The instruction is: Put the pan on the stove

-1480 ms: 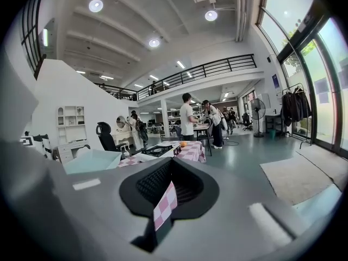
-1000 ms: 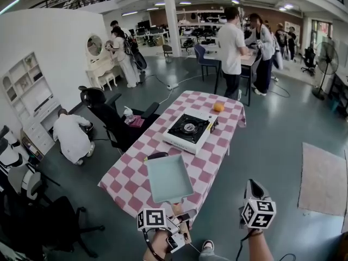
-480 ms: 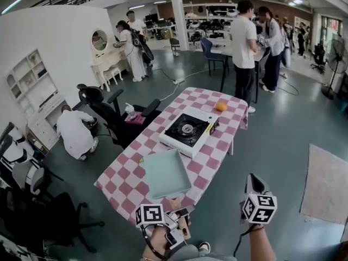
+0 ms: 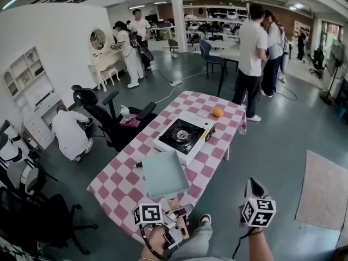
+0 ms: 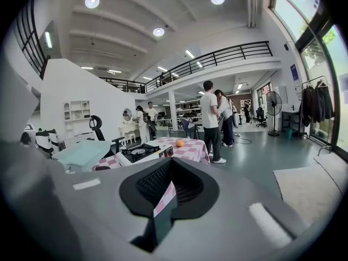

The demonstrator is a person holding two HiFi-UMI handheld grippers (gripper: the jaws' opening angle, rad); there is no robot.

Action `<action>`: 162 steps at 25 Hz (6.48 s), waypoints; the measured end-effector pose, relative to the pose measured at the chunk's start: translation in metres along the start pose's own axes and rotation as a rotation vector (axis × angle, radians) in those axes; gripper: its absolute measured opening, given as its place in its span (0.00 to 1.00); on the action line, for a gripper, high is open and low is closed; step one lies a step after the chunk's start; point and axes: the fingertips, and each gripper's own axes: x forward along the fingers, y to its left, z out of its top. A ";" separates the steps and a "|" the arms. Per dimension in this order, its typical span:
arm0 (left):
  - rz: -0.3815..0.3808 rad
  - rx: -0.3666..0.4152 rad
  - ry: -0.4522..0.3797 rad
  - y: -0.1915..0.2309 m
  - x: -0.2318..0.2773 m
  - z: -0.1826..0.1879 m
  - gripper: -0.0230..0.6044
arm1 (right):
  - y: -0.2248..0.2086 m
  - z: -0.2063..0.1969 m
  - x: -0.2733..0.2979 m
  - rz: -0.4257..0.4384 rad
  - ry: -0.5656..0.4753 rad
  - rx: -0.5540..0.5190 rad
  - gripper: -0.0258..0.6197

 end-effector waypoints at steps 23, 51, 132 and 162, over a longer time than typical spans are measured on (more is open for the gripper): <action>-0.020 -0.030 -0.194 -0.026 0.119 0.176 0.08 | -0.050 0.084 0.218 0.114 0.028 -0.094 0.05; 0.040 -0.133 -0.495 -0.014 0.148 0.250 0.08 | 0.044 0.140 0.403 0.483 0.067 -0.230 0.05; 0.031 -0.195 -0.557 0.018 0.314 0.299 0.09 | -0.059 0.068 0.513 0.503 0.305 -0.299 0.05; 0.022 -0.185 -0.557 0.030 0.319 0.297 0.08 | -0.067 0.050 0.509 0.469 0.350 -0.292 0.05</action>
